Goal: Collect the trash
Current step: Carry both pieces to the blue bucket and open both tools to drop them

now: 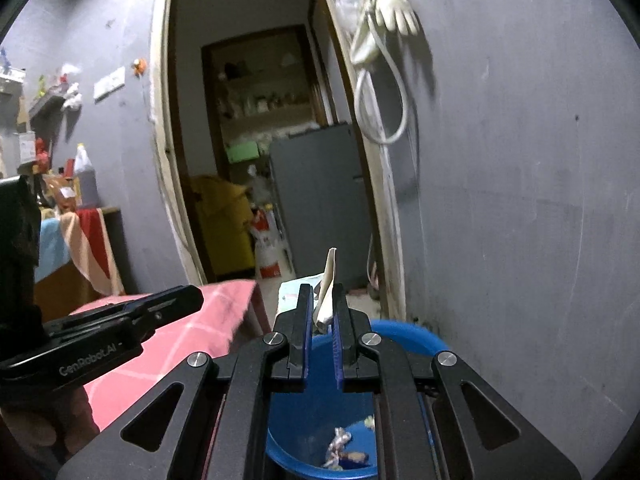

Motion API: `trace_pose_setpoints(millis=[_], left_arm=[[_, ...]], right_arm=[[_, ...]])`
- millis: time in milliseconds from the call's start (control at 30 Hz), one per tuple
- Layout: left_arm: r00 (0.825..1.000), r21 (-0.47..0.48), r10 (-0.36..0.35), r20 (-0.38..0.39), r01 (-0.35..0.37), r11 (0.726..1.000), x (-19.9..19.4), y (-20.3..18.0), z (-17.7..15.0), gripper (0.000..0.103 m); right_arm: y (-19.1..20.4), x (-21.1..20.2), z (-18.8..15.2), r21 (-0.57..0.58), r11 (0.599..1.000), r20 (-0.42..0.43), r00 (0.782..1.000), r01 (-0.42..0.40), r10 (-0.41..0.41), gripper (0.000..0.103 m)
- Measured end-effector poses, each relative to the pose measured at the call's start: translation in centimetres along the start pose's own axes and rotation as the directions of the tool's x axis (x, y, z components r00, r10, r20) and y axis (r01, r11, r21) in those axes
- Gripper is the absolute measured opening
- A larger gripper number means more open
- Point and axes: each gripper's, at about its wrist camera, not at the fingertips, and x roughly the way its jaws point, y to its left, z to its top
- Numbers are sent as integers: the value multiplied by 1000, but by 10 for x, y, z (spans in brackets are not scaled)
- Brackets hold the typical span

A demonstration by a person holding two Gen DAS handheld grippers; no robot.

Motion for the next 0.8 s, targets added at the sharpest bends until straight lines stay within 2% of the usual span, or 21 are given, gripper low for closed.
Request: trace_pose_setpoints(millis=[200,433,500,567,600,633,733,800], left_arm=[[992,-40,-22,-126,17,999,34,11,-10,10],[972,-64,-14,-235,-1,998,63,24,-23,12],[968,-75,-12,-250,-7,997,68,28,-25,21],[967,-91,-15,-254,-8,996,68,32,-27,28],[967,-98,-17,-254,-9,995,66,33,-27,30],[967,-104,-19,-255,-8,995,65,35,-28,30],[966,-114,-18,-257,-12,993,61,39,-26,31],[969,-122,-19,-246,-12,992,54,40,-25,37]], right_arm=[[-10,18,-9,23,1000,-84,996,13,-11,8],[-18,38,-17,39,999,-161,987,29,-22,9],[-19,42,-19,43,999,-177,984,31,-23,10],[-20,45,-20,47,998,-186,982,33,-24,17],[-21,45,-21,50,998,-190,981,35,-25,25],[-21,46,-21,53,998,-191,981,34,-23,28],[-21,43,-22,54,998,-195,981,35,-24,28],[-20,39,-20,58,998,-192,981,36,-24,29]])
